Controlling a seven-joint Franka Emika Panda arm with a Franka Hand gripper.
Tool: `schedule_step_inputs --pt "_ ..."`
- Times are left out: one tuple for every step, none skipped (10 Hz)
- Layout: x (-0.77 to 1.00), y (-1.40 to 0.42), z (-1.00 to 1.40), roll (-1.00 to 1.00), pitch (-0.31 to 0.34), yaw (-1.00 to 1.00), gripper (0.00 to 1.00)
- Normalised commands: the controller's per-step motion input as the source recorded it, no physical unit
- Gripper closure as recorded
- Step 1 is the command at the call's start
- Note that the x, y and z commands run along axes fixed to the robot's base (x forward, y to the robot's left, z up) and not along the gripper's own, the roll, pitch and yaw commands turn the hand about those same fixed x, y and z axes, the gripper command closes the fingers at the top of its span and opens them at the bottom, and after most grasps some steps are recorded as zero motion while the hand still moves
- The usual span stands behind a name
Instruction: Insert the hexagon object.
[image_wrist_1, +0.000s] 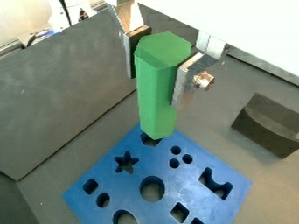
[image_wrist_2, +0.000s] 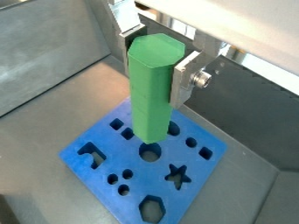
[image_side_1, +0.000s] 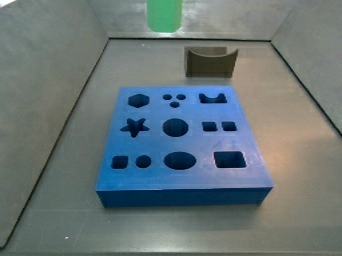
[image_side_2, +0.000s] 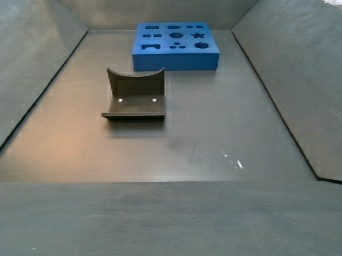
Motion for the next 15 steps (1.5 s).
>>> schedule_step_inputs --pt "0.00 0.00 -0.83 -0.07 0.000 -0.97 1.00" --pt "0.00 0.00 -0.83 -0.08 0.000 -0.96 1.00" --pt "-0.02 0.00 -0.80 -0.06 0.000 -1.00 1.00" --pt "-0.05 0.00 -0.79 -0.04 0.000 -1.00 1.00" --pt "-0.04 0.15 -0.87 -0.10 0.000 -0.80 1.00" --pt "-0.29 0.51 -0.91 -0.11 -0.019 -0.38 1.00" --pt "-0.35 0.68 -0.83 -0.10 -0.104 -0.15 1.00" --pt "-0.36 0.68 -0.72 -0.09 -0.199 0.00 1.00" --pt "-0.31 0.29 -0.66 -0.08 -0.290 0.14 1.00" --pt "-0.29 0.00 -0.35 -0.06 -0.319 0.18 1.00" --pt "-0.09 0.00 0.00 0.00 -0.071 0.05 1.00" --pt "0.00 0.00 -0.02 0.00 0.000 0.00 1.00" --pt "-0.05 0.00 -0.16 0.02 0.000 0.00 1.00" --pt "-0.15 0.00 -0.28 0.04 -0.047 0.00 1.00" --pt "-0.09 0.00 -0.23 0.00 -0.044 0.00 1.00"
